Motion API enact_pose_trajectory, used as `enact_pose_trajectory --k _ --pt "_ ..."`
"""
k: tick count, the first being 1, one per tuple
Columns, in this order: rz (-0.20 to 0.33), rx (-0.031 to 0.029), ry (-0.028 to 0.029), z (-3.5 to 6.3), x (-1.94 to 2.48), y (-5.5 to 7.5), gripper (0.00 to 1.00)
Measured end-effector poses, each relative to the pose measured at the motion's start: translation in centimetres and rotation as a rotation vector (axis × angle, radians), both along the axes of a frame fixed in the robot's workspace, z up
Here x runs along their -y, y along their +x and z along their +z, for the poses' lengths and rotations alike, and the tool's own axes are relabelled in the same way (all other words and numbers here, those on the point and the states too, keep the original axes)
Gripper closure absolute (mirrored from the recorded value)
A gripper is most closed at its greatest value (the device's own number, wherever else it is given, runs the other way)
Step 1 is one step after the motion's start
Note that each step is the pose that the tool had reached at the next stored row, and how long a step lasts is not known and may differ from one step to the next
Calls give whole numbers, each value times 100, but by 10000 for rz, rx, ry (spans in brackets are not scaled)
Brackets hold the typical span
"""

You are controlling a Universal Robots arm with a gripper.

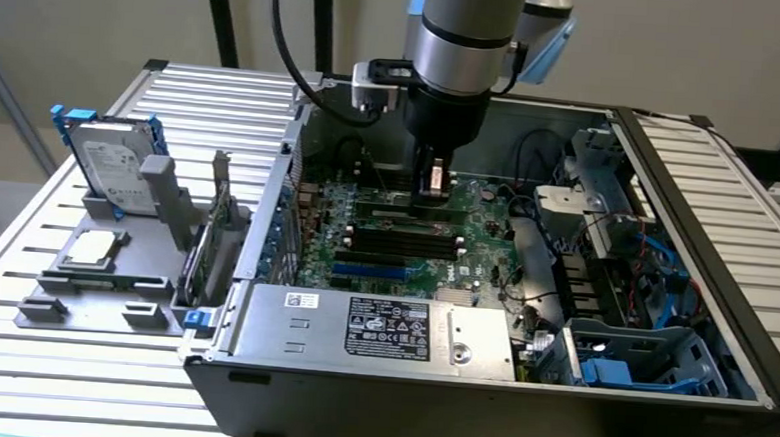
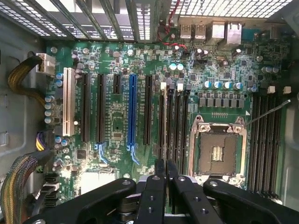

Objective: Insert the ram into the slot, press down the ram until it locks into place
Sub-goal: 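Insert the ram into the slot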

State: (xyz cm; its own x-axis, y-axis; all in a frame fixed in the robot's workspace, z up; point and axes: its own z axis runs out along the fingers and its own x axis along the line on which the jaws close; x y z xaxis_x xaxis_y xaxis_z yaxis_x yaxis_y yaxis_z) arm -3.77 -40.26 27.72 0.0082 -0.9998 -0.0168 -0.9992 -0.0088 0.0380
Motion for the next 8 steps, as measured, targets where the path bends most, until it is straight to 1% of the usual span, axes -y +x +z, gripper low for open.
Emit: enact_pose_trajectory --k 8 --pt "-2 -11 -2 -144 0 0 87"
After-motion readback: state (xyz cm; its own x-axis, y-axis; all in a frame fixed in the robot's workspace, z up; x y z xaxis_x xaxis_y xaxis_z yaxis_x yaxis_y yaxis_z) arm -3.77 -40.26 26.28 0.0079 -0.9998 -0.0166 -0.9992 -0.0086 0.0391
